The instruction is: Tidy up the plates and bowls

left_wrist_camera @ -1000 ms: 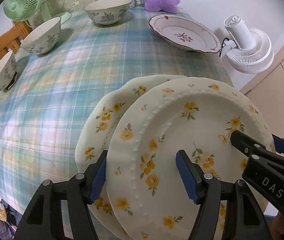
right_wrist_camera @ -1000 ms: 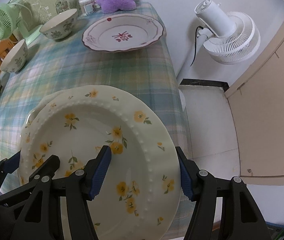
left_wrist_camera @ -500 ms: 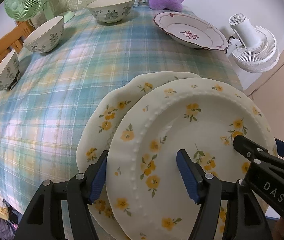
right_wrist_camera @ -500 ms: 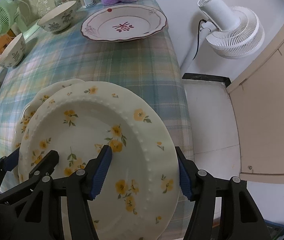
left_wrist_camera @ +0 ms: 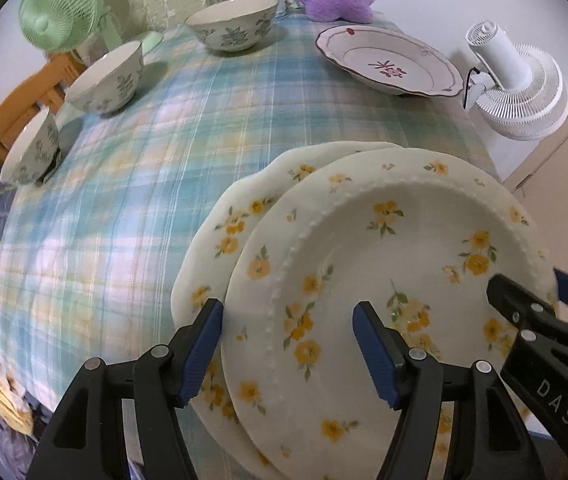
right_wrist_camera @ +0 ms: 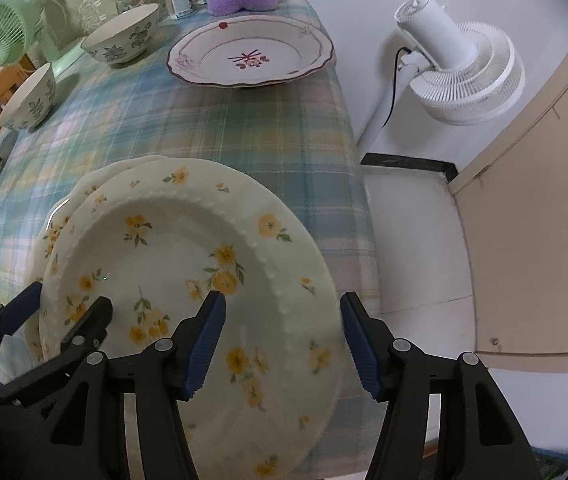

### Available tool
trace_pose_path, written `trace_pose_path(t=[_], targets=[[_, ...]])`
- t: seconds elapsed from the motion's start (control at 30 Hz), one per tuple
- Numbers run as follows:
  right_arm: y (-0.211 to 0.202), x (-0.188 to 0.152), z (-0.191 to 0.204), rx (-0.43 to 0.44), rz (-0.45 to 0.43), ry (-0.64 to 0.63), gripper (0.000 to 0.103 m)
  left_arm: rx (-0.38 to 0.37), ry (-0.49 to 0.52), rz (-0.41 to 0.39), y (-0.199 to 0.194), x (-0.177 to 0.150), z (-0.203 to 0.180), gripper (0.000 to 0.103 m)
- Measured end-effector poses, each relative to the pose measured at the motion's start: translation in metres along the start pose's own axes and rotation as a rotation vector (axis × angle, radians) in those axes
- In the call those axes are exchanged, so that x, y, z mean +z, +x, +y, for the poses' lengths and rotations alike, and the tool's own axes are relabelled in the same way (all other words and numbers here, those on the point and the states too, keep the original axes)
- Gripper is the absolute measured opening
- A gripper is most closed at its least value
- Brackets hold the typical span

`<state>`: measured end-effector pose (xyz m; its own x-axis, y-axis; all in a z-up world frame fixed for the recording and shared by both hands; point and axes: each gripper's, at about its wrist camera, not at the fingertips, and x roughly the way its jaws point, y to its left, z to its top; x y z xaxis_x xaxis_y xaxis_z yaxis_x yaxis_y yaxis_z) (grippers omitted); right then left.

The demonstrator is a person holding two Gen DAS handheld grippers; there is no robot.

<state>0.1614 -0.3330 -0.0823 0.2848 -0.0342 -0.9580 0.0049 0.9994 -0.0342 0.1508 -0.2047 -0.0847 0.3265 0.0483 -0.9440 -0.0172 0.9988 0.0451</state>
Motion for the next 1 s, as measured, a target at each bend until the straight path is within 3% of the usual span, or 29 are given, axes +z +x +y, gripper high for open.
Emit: trace_pose_path(t=[0.27,1.0], targets=[[-0.005,-0.017,0.007,-0.014,0.053,0.022,0.061,-0.031,0.031,0.033,-0.008,-0.009,0.004,0.069],[0.013,-0.001,0.024,-0.068,0.088,0.056,0.061,-0.039,0.042,0.029,-0.005,0.001,0.018,0.068]])
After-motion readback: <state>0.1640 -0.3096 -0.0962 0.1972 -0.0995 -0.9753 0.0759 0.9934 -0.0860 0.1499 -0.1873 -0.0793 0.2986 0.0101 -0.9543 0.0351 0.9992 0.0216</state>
